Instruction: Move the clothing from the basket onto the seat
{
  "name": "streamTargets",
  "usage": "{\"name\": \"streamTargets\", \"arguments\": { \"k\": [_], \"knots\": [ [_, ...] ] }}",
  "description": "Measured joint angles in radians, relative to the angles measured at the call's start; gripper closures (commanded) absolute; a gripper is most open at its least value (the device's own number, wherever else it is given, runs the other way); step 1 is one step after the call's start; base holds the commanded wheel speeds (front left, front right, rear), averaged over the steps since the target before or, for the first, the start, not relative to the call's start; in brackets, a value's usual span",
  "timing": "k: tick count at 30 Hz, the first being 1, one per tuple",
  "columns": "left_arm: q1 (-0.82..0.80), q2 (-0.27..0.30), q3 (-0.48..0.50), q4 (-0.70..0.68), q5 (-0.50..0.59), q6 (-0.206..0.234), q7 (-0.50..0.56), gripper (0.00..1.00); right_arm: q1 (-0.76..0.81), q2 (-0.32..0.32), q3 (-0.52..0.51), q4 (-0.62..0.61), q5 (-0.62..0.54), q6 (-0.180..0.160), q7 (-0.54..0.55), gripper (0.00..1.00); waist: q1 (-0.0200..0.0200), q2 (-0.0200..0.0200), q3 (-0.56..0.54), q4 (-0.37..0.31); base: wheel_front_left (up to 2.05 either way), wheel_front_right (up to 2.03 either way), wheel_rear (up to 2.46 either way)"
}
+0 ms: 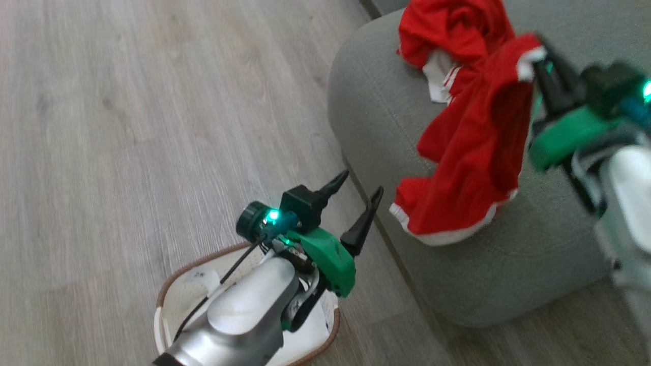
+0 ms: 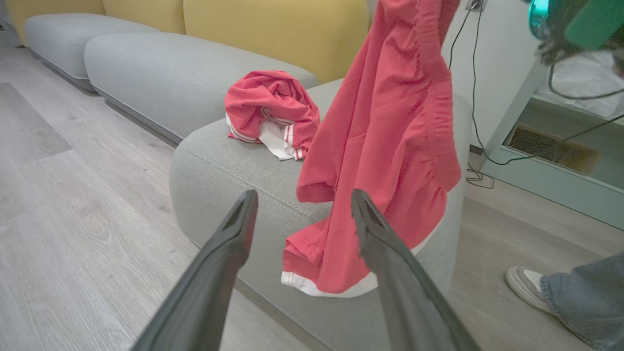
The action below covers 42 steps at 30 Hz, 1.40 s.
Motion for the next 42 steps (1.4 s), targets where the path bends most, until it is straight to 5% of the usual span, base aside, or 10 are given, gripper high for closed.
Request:
{"name": "streamTargets", "arguments": {
  "k": [8, 21, 28, 34, 42],
  "knots": [
    [-0.081, 0.017, 0.022, -0.031, 0.042, 0.001, 0.0, 0.0, -0.354, -0.09, 0.002, 0.135, 0.027, 0.0, 0.01, 1.0, 0.0, 0.0, 0.11, 0.056, 0.0, 0.0, 0.0],
    [-0.207, 0.093, 0.028, -0.219, 0.113, 0.049, 0.037, 0.0, -0.761, -0.243, -0.198, 0.393, -0.073, 0.0, 0.019, 1.0, 0.0, 0.0, 0.353, 0.19, 0.0, 0.0, 0.0],
    [-0.214, 0.117, 0.02, -0.268, 0.13, 0.063, 0.065, 0.0, -0.741, -0.192, -0.398, 0.601, -0.184, 0.0, -0.038, 1.0, 0.0001, -0.0001, 0.463, 0.257, 0.0, 0.0, 0.0],
    [-0.222, 0.154, 0.021, -0.292, 0.136, 0.076, 0.081, 0.0, -0.676, -0.08, -0.447, 0.704, -0.284, 0.0, -0.073, 1.0, 0.0002, -0.0001, 0.528, 0.282, 0.0, 0.0, 0.0],
    [-0.222, 0.172, 0.022, -0.315, 0.137, 0.089, 0.087, 0.0, -0.663, -0.062, -0.514, 0.779, -0.382, 0.0, -0.092, 1.0, 0.0001, -0.0001, 0.55, 0.277, 0.0, 0.0, 0.0]
  ]
}}
